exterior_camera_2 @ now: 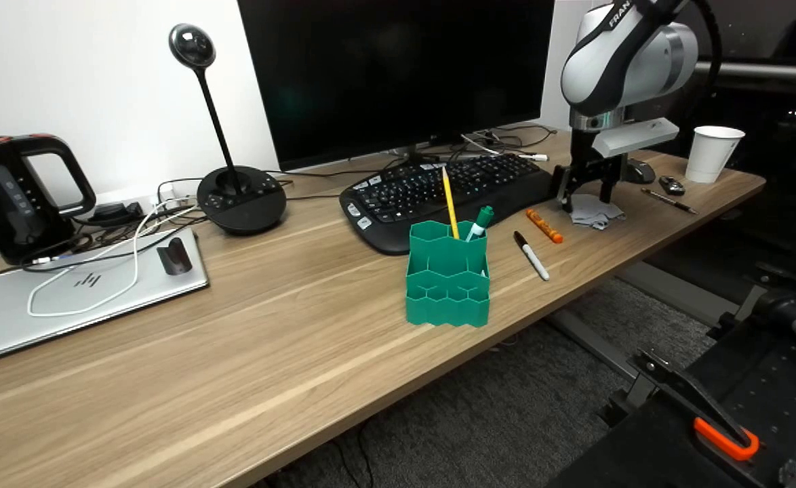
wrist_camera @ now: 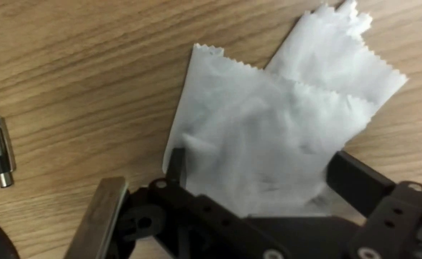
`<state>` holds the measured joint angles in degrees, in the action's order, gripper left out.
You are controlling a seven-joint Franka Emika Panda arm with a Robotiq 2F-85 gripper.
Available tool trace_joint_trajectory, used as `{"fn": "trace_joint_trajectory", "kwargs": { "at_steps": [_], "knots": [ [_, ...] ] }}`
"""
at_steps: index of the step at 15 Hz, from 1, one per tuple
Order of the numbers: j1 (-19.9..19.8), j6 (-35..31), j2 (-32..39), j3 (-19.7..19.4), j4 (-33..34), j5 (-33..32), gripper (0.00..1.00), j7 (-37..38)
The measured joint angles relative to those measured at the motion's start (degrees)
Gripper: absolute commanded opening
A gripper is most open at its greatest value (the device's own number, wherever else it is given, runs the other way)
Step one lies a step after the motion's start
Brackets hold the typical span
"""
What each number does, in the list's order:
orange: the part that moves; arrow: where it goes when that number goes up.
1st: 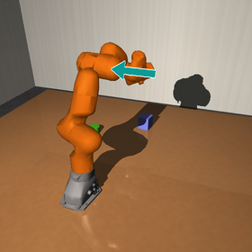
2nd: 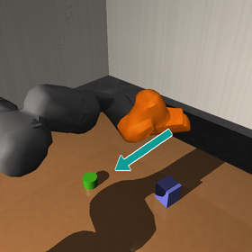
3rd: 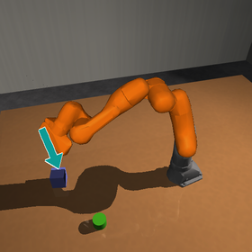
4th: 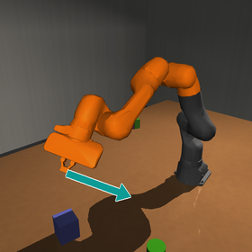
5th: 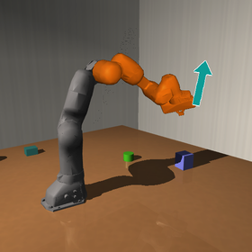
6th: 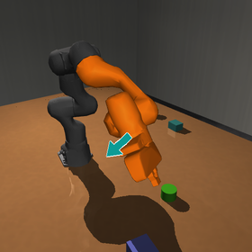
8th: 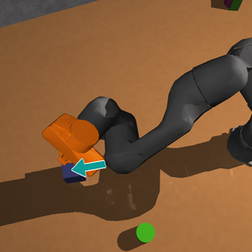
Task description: Slide the white cloth to the right
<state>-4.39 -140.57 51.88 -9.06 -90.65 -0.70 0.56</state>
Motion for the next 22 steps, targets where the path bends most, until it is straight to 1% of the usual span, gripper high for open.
{"fn": "trace_joint_trajectory", "kwargs": {
  "at_steps": [4, 8, 12, 17, 22],
  "knots": [
    [-0.05, 4.04, 1.59, 0.07, 3.15, -0.11, 1.0, 0.0],
    [-0.29, 6.87, 2.31, -0.53, 3.7, -1.02, 1.0, 0.0],
    [-0.73, 7.35, 2.41, -1.7, 2.14, -3.95, 1.0, -0.03],
    [-0.54, 7.4, 1.98, -2.15, 1.12, -7.8, 1.0, -0.02],
    [-0.28, 7.46, -0.08, -4.0, -3.43, -10.95, 1.0, -0.02]
  ]
}}
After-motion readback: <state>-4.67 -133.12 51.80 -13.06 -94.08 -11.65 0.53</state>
